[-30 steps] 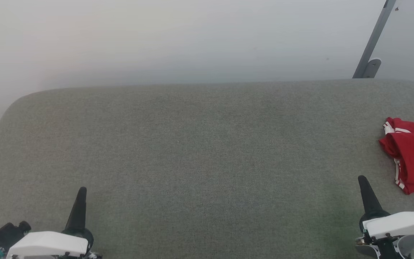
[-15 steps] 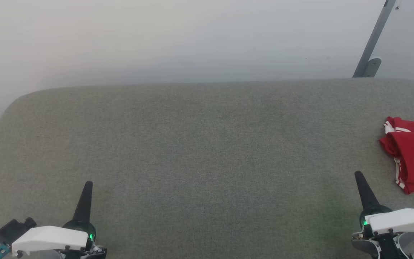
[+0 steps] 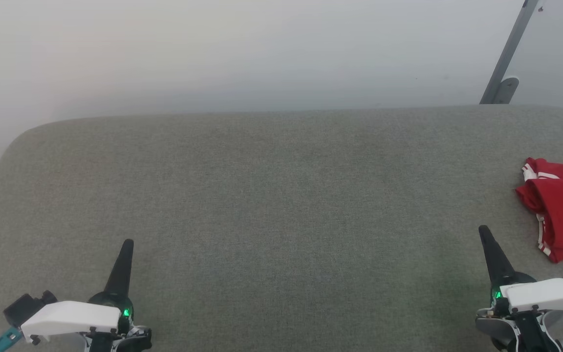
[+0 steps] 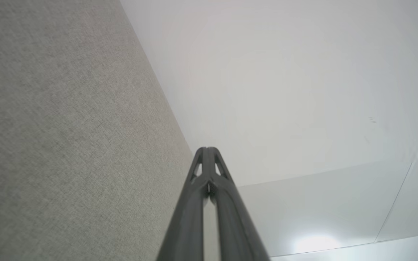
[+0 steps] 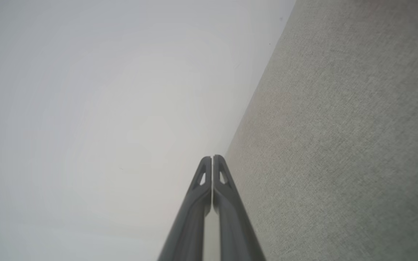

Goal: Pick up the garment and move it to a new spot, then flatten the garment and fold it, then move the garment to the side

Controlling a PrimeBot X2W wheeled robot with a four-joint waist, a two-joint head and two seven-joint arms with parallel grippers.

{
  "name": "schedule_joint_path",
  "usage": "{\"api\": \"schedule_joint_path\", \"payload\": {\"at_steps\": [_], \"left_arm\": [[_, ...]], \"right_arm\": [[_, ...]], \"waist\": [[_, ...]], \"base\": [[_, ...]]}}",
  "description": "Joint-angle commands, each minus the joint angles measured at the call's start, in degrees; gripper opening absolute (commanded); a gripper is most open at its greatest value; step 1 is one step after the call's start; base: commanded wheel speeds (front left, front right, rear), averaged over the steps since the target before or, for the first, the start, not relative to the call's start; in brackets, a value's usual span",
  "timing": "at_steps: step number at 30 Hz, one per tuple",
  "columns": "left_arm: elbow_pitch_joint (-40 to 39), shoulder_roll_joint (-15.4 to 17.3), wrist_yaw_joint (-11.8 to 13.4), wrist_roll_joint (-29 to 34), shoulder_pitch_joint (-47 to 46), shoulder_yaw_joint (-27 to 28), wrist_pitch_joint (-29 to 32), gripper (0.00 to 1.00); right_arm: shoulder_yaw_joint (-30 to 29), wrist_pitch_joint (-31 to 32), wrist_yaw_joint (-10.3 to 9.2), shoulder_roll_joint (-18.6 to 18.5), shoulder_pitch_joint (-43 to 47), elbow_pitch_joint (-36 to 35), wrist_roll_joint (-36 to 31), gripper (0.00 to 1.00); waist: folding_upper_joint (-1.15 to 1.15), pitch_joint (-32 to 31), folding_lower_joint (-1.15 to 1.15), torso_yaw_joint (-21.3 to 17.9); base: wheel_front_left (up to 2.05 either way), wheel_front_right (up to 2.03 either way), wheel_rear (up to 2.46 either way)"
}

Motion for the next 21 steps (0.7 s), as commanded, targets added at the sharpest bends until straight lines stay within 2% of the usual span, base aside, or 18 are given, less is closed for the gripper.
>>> {"api": "schedule_joint_path", "payload": {"at_steps": [1,21], "left_arm": [[-0.1,0.0,-0.2,-1.6,-1.6,0.3,0.5,0.00],[0.3,-1.6,-0.2,-8.7,-2.9,0.5,2.8,0.00]], "right_arm": [[-0.2,0.5,0.02,0.3,-0.8,-0.5,1.6,0.00],[-0.7,2.8,0.02,1.4,-1.4,-1.3,9.3,0.00]], "waist": [[0.00,0.0,0.00,0.0],[0.00,0.3,0.00,-0.1]], "base": [[0.00,0.00,0.00],[0.00,0.00,0.00]]}}
